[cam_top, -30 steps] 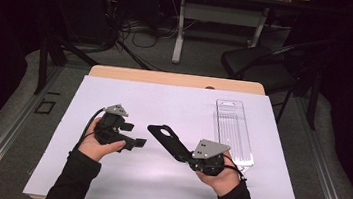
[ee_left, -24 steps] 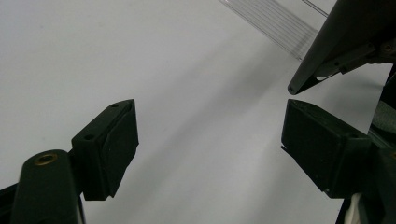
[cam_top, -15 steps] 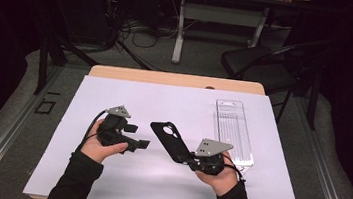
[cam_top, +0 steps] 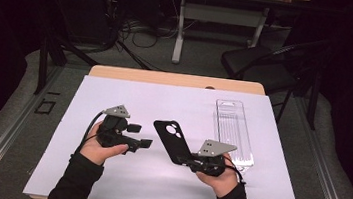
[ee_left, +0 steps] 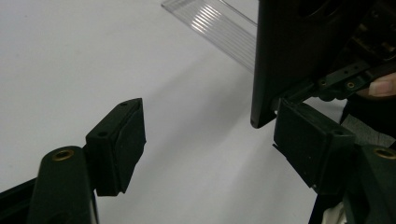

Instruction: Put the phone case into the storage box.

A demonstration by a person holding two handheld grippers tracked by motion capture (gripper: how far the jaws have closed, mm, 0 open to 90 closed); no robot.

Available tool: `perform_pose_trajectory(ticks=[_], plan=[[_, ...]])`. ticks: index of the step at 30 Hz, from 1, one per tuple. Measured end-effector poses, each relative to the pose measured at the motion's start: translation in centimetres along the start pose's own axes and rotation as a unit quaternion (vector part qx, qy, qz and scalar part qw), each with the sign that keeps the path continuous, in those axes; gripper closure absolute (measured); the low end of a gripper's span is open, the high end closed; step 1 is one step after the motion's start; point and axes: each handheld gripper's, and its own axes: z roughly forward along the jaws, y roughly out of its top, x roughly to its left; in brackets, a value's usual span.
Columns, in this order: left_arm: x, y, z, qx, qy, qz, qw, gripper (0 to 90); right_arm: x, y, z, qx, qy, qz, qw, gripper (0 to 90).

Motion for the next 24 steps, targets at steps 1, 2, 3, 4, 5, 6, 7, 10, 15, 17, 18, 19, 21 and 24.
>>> perform_pose_trajectory(ticks=[1,2,3,4,5,6,7,10,15,17,18,19,21,24], plan=[[-0.1,0.0,0.0,-0.001,0.000,0.000,1.0000,27.2,0.0,0.0,0.0,-0.001,0.001,0.001,1.0000,87.6],[-0.2,0.0,0.0,-0.002,0.000,0.002,1.0000,27.6,0.0,-0.1,0.0,-0.003,0.002,0.003,1.0000,87.6],[-0.2,0.0,0.0,-0.003,0.000,0.003,1.0000,28.5,0.1,-0.1,0.1,-0.003,0.003,0.004,1.0000,87.5],[-0.3,0.0,0.0,-0.004,0.002,0.003,1.0000,30.0,0.1,-0.1,0.1,-0.003,0.003,0.003,1.0000,87.5],[-0.3,0.0,0.0,-0.006,0.003,0.002,1.0000,32.1,0.2,-0.1,0.2,-0.004,0.004,0.003,1.0000,87.5],[-0.3,0.0,0.1,-0.007,0.003,-0.002,1.0000,32.9,0.2,-0.1,0.2,-0.006,0.005,0.004,1.0000,87.5],[-0.3,0.0,0.1,-0.009,0.003,-0.003,1.0000,33.9,0.3,-0.1,0.2,-0.004,0.005,0.005,1.0000,87.5],[-0.4,0.0,0.1,-0.009,-0.001,-0.003,1.0000,37.5,0.4,-0.1,0.3,-0.007,0.008,0.008,0.9999,87.5],[-0.8,0.0,0.3,-0.005,-0.008,0.001,1.0000,39.5,0.5,-0.2,0.3,-0.013,0.009,0.014,0.9998,87.5],[-0.9,0.1,0.3,-0.007,-0.015,-0.001,0.9999,43.0,0.5,-0.2,0.4,-0.014,0.008,0.015,0.9998,87.5],[-0.9,0.1,0.4,-0.007,-0.017,0.000,0.9998,43.1,0.6,-0.3,0.5,-0.017,0.011,0.018,0.9996,87.5],[-1.0,0.1,0.4,-0.007,-0.018,0.000,0.9998,43.2,0.6,-0.3,0.5,-0.017,0.013,0.020,0.9996,87.5],[-1.1,0.1,0.5,-0.008,-0.025,-0.001,0.9996,43.7,0.6,-0.5,0.6,-0.015,0.014,0.021,0.9996,87.5],[-1.2,0.1,0.7,-0.009,-0.036,0.002,0.9993,43.8,0.6,-0.5,0.7,-0.015,0.018,0.022,0.9995,87.5]])
